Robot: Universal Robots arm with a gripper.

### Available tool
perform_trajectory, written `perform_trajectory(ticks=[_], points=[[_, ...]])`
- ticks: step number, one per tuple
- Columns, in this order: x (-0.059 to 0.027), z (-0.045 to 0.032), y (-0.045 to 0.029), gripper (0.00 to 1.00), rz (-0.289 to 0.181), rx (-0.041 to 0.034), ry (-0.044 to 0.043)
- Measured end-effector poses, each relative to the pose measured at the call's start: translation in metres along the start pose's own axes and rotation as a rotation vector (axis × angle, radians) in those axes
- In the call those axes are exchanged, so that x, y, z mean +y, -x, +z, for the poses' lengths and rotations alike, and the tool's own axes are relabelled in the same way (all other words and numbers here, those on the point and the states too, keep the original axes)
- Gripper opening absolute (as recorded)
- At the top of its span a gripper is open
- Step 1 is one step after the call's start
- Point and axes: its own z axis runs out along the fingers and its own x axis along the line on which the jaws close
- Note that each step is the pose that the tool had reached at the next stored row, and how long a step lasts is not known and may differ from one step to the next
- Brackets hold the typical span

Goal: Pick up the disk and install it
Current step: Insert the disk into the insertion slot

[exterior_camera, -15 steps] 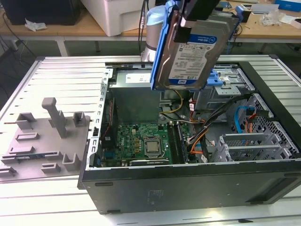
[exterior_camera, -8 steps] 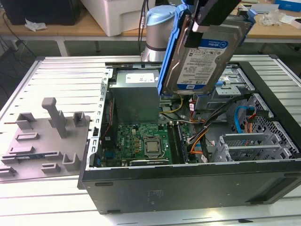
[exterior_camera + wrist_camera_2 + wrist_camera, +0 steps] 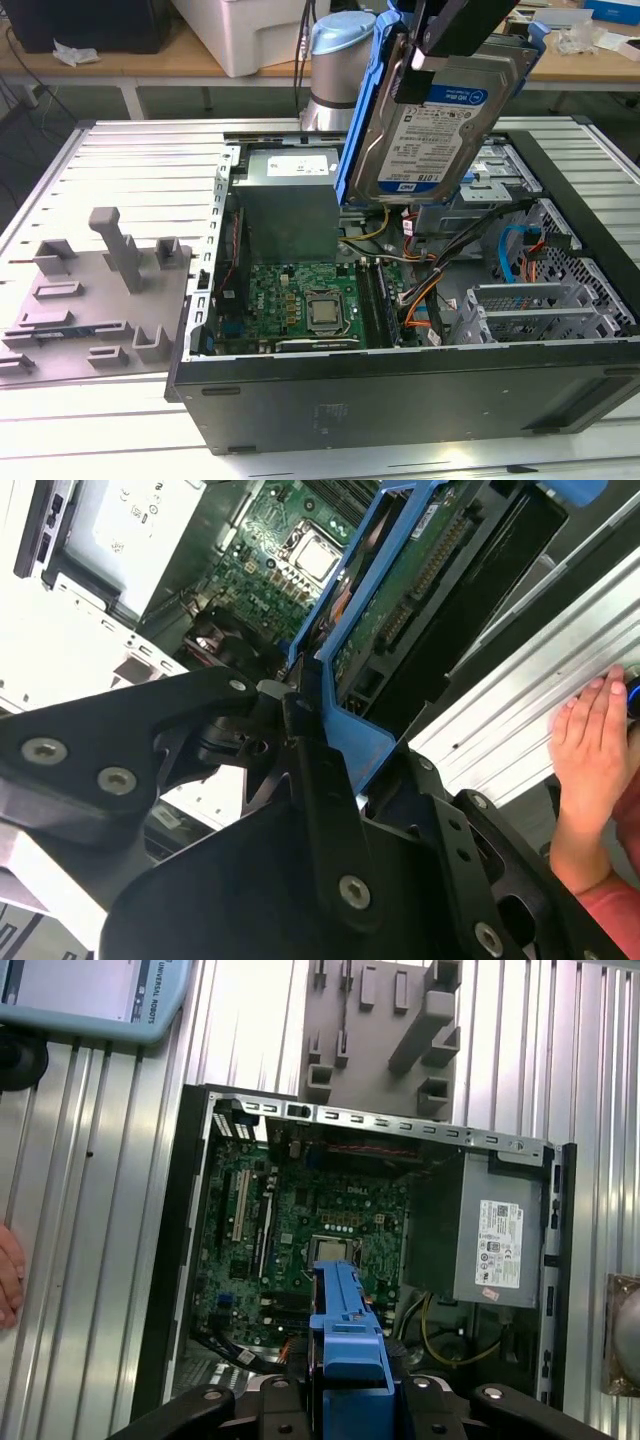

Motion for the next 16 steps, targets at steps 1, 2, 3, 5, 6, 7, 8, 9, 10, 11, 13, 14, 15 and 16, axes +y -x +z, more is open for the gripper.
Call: perform_trajectory(ticks=[1, 2, 3, 5, 6, 7, 8, 9, 10, 11, 13, 14, 15, 16], points=[[0.0000, 0.0000, 0.0000, 0.37, -0.001, 0.0018, 0.0002], [0.0000, 0.0000, 0.0000, 0.37, -0.002, 0.0028, 0.0004], [0.0000, 0.0000, 0.0000, 0.37, -0.002, 0.0030, 0.0005], [0.0000, 0.0000, 0.0000, 0.37, -0.002, 0.0037, 0.0006], [0.0000, 0.0000, 0.0000, 0.37, -0.003, 0.0041, 0.0006], [0.0000, 0.0000, 0.0000, 0.37, -0.003, 0.0043, 0.0007], [0.0000, 0.0000, 0.0000, 0.37, -0.003, 0.0044, 0.0007], [0.0000, 0.0000, 0.0000, 0.37, -0.003, 0.0046, 0.0007], [0.0000, 0.0000, 0.0000, 0.37, -0.003, 0.0049, 0.0008], [0.0000, 0.0000, 0.0000, 0.37, -0.003, 0.0050, 0.0008], [0.0000, 0.0000, 0.0000, 0.37, -0.003, 0.0051, 0.0001], [0.0000, 0.0000, 0.0000, 0.37, -0.003, 0.0051, 0.0000], [0.0000, 0.0000, 0.0000, 0.37, -0.004, 0.0052, -0.0010], [0.0001, -0.0001, -0.0003, 0.37, -0.004, 0.0057, -0.0037]])
